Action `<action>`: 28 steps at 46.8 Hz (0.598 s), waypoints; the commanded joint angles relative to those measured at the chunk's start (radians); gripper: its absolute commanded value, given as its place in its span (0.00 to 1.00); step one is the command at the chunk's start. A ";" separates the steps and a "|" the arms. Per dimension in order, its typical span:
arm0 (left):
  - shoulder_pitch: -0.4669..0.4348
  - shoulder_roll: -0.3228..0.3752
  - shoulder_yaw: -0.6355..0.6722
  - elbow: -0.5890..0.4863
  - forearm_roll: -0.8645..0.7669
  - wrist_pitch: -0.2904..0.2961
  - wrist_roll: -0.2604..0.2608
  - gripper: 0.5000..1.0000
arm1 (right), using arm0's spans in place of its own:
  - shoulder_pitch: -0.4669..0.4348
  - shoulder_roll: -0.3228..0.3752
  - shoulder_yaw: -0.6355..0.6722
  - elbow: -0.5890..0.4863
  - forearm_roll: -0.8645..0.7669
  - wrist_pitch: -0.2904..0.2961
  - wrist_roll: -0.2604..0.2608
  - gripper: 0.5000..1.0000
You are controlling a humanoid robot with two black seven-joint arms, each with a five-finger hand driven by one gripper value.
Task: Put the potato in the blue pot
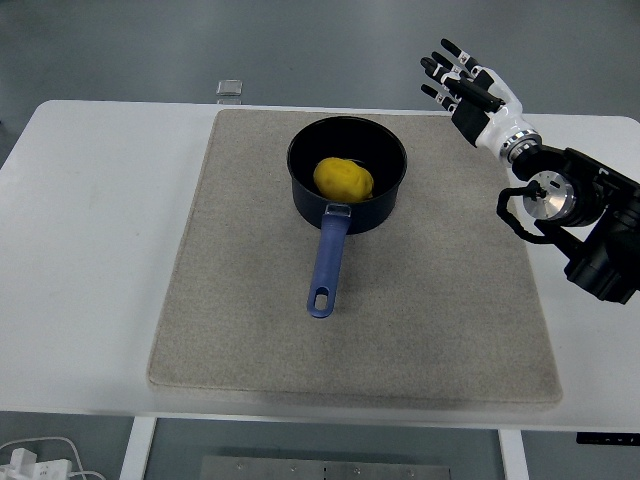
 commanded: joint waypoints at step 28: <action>0.000 0.000 0.000 -0.002 0.000 0.000 0.000 1.00 | -0.002 0.009 0.009 -0.049 0.034 -0.028 -0.039 0.86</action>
